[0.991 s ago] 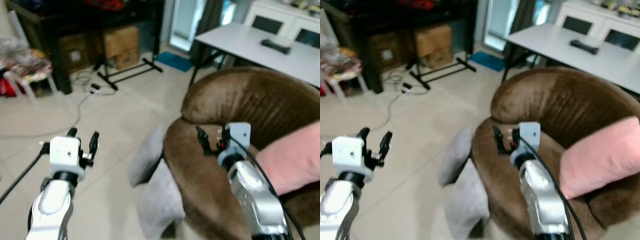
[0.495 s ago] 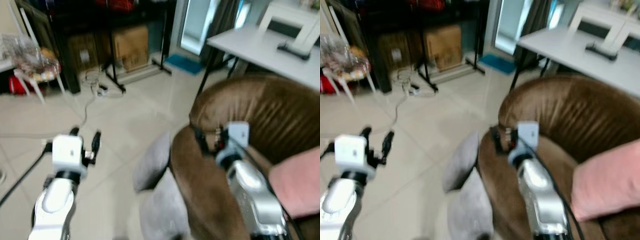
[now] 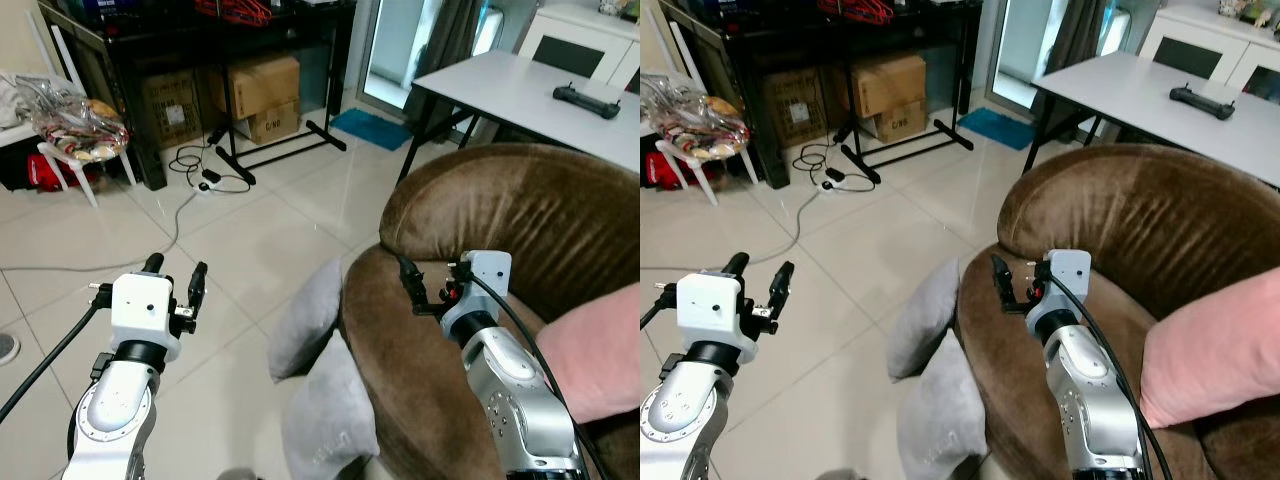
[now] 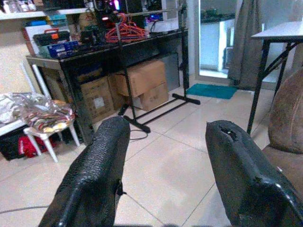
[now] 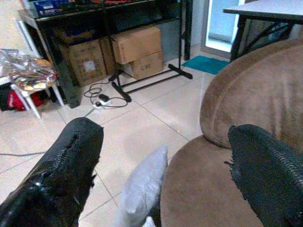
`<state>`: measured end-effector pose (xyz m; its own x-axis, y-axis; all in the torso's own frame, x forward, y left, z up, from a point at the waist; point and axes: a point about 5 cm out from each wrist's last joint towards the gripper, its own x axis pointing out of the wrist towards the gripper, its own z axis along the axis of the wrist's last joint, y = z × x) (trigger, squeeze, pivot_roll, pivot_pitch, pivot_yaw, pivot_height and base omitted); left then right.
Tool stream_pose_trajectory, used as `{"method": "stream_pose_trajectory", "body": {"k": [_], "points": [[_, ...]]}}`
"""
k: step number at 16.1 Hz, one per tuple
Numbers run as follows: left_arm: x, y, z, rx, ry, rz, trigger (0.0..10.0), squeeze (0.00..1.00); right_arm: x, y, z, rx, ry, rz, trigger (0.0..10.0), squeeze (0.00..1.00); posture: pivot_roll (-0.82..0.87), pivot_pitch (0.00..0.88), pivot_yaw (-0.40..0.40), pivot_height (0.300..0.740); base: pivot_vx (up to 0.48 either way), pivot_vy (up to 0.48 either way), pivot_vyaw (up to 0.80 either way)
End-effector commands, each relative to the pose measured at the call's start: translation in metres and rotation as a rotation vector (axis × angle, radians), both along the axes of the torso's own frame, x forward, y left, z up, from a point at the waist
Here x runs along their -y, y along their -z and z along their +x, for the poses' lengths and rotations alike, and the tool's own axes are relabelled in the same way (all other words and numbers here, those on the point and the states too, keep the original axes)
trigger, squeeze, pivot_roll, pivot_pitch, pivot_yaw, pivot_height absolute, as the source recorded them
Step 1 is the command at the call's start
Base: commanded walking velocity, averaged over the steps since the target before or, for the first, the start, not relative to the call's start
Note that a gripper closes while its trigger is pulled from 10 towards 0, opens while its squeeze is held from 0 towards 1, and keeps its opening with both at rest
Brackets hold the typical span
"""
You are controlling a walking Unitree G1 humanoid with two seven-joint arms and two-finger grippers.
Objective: Move the pillow to the sofa from floor
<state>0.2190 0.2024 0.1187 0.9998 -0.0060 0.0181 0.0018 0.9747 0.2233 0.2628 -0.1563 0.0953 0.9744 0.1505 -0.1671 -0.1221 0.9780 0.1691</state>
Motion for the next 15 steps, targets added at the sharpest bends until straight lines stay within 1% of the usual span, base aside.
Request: {"method": "stream_pose_trajectory", "body": {"k": [1, 2, 4, 5, 7, 8, 10, 13, 15], "points": [[-0.001, 0.0, 0.001, 0.01, -0.016, 0.017, 10.0, 0.0, 0.008, 0.002, 0.0, -0.001, 0.043, -0.01, 10.0, 0.0, 0.1, 0.0, -0.06, 0.66, 0.0, 0.0, 0.0], [-0.003, -0.001, 0.001, 0.023, -0.036, 0.028, 10.0, 0.0, 0.014, 0.005, 0.0, -0.013, 0.079, -0.018, 10.0, 0.0, 0.1, 0.0, -0.06, 0.65, 0.0, 0.0, 0.0], [-0.006, -0.001, 0.001, 0.031, -0.053, 0.05, 10.0, 0.0, 0.019, 0.01, -0.003, -0.035, 0.109, -0.028, 10.0, 0.0, 0.1, 0.0, -0.058, 0.63, 0.0, 0.0, 0.0], [-0.008, 0.001, -0.001, 0.024, -0.052, 0.066, 10.0, 0.0, 0.019, 0.012, -0.006, -0.043, 0.111, -0.027, 10.0, 0.0, 0.1, 0.0, -0.058, 0.615, 0.0, 0.0, 0.0], [-0.007, 0.002, -0.002, 0.022, -0.05, 0.068, 10.0, 0.0, 0.018, 0.012, -0.006, -0.047, 0.113, -0.029, 10.0, 0.0, 0.1, 0.0, -0.058, 0.59, 0.0, 0.0, 0.0], [-0.007, 0.002, -0.002, 0.022, -0.05, 0.068, 10.0, 0.0, 0.018, 0.012, -0.006, -0.047, 0.113, -0.029, 10.0, 0.0, 0.1, 0.0, -0.058, 0.59, 0.0, 0.0, 0.0], [-0.004, 0.003, -0.001, 0.023, -0.036, 0.073, 10.0, 0.0, 0.016, 0.012, -0.005, -0.043, 0.099, -0.043, 10.0, 0.0, 0.1, 0.0, -0.059, 0.571, 0.0, 0.0, 0.0], [-0.003, 0.003, 0.0, 0.024, -0.024, 0.076, 10.0, 0.0, 0.014, 0.012, -0.005, -0.04, 0.096, -0.042, 10.0, 0.0, 0.11, 0.0, -0.043, 0.571, 0.0, 0.0, 0.0], [-0.001, -0.001, 0.005, 0.028, 0.018, 0.081, 10.0, 0.0, 0.009, 0.011, -0.004, -0.037, 0.092, -0.032, 10.0, 0.0, 0.12, 0.0, 0.002, 0.571, 0.0, 0.0, 0.0]]}}
